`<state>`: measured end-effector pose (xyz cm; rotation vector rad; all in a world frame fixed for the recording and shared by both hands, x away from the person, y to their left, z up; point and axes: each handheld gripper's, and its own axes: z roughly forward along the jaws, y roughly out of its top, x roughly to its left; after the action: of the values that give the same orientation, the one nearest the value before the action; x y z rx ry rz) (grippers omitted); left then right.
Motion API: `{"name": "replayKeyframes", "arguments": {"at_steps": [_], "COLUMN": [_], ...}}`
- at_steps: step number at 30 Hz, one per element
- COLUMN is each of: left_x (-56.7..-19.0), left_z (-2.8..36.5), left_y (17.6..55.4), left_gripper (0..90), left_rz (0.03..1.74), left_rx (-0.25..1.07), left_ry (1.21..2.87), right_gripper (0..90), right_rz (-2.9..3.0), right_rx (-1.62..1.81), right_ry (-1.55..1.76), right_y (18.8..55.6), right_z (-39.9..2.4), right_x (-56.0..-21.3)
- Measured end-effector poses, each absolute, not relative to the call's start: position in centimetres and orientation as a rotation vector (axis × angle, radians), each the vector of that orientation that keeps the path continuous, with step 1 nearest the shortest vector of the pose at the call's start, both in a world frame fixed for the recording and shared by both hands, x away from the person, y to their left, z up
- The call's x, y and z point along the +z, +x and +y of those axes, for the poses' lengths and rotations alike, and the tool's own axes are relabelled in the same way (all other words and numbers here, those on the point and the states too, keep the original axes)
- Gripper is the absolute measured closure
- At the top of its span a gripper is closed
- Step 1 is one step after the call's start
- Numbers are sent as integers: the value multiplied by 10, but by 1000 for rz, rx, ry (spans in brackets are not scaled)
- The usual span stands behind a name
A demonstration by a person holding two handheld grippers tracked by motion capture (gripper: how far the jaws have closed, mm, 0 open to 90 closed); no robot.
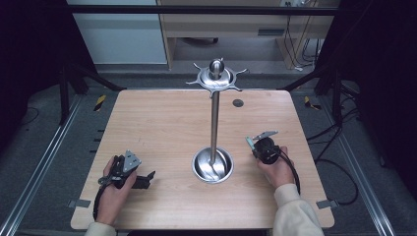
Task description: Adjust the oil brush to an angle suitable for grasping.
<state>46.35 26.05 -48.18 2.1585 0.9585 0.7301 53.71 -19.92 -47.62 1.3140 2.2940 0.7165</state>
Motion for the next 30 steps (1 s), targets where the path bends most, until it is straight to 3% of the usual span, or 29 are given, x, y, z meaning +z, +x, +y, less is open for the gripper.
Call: {"name": "replayKeyframes", "arguments": {"at_steps": [4, 8, 12, 13, 16, 22, 30], "left_x": [-482, -482, -482, -482, -482, -482, -482], "left_z": [260, 260, 260, 260, 260, 260, 260], "left_y": [464, 464, 464, 464, 464, 464, 464], "left_gripper": [27, 27, 27, 27, 27, 27, 27], "left_rz": [959, 956, 956, 956, 955, 955, 954], "left_rx": [730, 727, 726, 726, 723, 724, 724], "left_ry": [2160, 2162, 2162, 2162, 2167, 2166, 2168], "right_gripper": [851, 728, 664, 608, 580, 581, 671], "right_rz": [2288, 2289, 2294, 2293, 2311, 2368, 2418], "right_rx": [743, 694, 691, 686, 657, 578, 513], "right_ry": [1327, 1359, 1410, 1449, 1476, 1494, 1514], "right_y": [534, 530, 530, 531, 535, 540, 544], "right_z": [-200, -202, -207, -211, -213, -207, -203], "right_x": [-467, -459, -454, -453, -455, -461, -466]}}
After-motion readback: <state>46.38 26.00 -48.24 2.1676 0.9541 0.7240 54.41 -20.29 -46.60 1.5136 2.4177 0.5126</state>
